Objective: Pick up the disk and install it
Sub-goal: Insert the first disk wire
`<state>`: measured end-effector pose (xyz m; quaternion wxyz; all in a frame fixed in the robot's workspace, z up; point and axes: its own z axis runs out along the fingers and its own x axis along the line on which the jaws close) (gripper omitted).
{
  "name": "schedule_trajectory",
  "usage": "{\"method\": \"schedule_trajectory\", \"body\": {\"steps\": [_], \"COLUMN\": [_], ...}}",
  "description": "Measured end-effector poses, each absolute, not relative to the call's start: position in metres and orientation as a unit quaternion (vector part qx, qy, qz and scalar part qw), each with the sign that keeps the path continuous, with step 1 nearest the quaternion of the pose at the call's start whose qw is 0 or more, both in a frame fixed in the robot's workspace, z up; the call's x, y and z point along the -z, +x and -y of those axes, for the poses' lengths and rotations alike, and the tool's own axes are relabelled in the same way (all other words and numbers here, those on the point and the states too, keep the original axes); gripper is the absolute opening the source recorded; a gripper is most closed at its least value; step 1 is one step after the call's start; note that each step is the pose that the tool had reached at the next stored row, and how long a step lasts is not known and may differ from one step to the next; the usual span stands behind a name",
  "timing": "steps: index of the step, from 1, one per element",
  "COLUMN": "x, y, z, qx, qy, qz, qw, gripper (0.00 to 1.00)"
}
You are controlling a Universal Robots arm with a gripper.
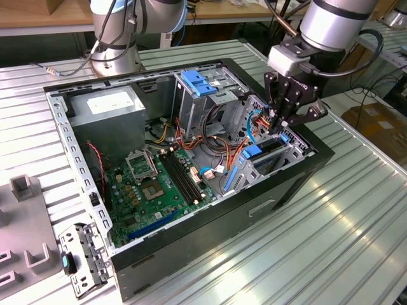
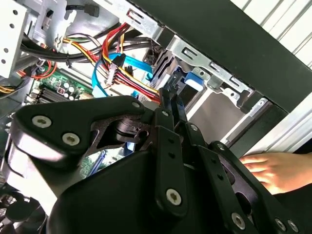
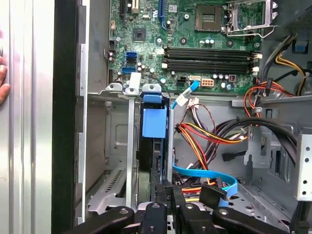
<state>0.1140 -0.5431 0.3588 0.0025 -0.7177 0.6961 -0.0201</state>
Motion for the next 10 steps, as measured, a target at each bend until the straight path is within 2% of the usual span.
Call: {"method": "schedule_trajectory", "body": {"steps": [10], "x": [-0.3503], "y": [0.1100], "z": [0.5481], "qx": [0.022], "qy": [-0.717], "qz": [-0.696], "qw": [0.005], "gripper": [0.17]}}
